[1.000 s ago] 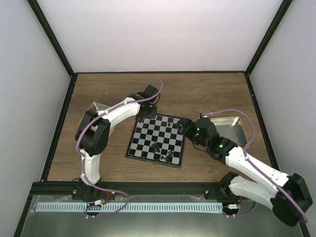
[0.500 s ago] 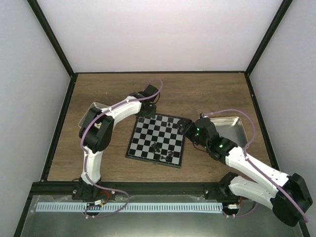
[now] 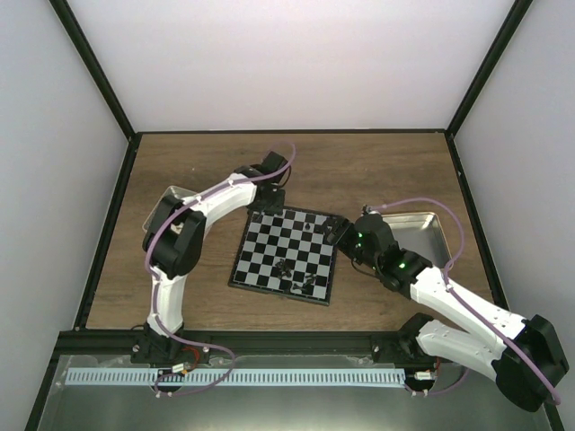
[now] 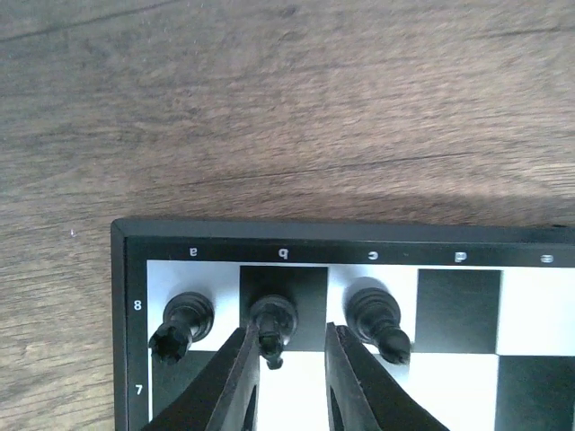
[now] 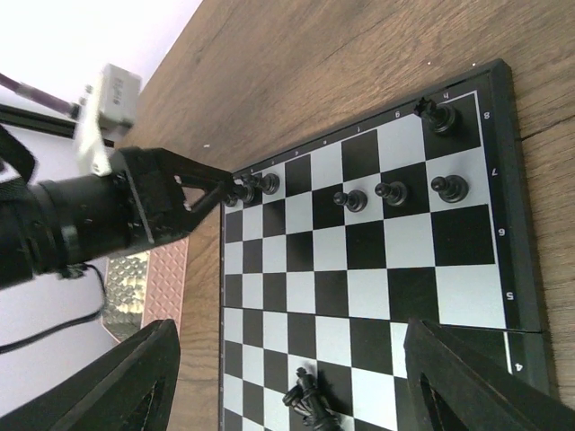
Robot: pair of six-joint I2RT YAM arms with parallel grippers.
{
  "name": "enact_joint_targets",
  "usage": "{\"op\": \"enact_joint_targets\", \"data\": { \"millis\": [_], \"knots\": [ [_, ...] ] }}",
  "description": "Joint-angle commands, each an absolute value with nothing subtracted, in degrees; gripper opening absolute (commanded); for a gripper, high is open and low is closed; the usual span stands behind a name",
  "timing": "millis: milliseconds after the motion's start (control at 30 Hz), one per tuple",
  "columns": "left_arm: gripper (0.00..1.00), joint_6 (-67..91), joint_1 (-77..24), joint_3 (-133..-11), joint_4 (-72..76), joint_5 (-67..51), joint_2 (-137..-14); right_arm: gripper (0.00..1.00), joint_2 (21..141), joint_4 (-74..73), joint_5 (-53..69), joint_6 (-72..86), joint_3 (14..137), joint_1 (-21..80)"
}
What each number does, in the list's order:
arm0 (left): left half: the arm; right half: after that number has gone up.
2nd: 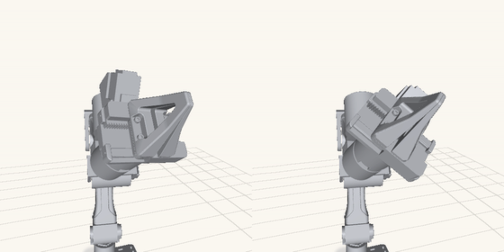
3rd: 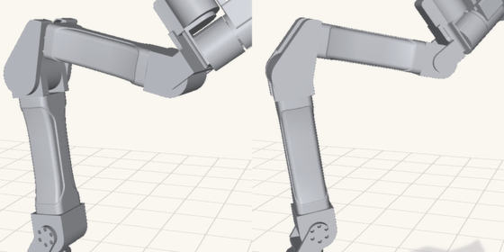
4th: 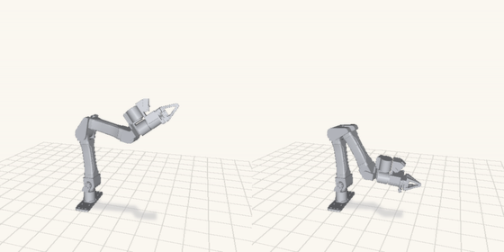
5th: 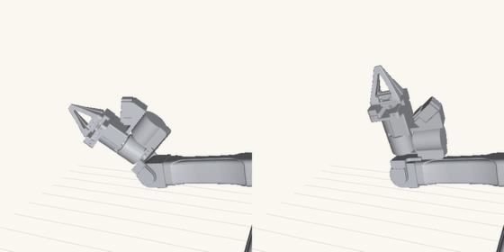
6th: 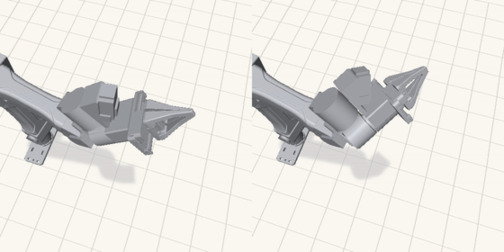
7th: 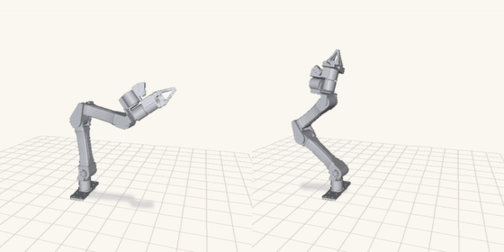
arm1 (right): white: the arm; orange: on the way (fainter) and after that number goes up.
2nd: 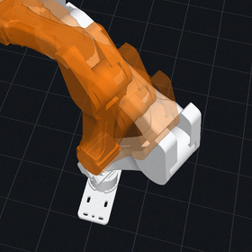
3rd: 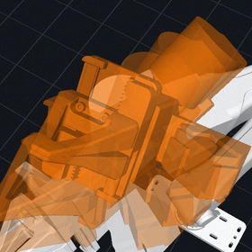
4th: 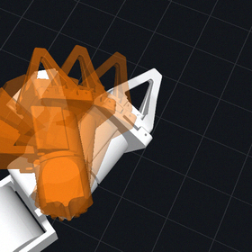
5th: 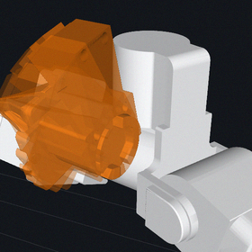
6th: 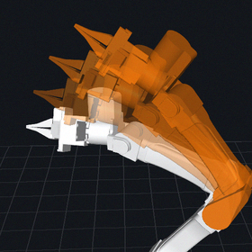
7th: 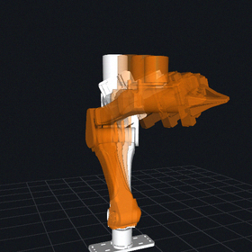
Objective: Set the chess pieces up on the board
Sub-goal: Place the chess piece on the chessboard, then pick up the chess piece from the chessboard.
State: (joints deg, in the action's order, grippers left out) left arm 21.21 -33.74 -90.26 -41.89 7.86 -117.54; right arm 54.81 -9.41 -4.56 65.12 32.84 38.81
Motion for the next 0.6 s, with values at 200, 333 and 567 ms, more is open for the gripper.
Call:
{"op": "enact_joint_targets", "data": {
  "millis": [200,333,567],
  "knots": [
    [0.27,22.2,-33.6,-88.0,-38.2,5.0,-104.0,0.66,60.1,-14.6,0.7,52.0,38.8,38.7],
    [0.31,21.7,-33.6,-78.4,-30.2,1.1,-94.0,0.59,65.4,-18.5,1.4,52.0,40.9,41.2],
    [0.39,19.8,-33.6,-65.2,-21.4,-1.0,-76.8,0.5,71.0,-30.6,-6.7,58.5,44.1,49.6]
  ]
}}
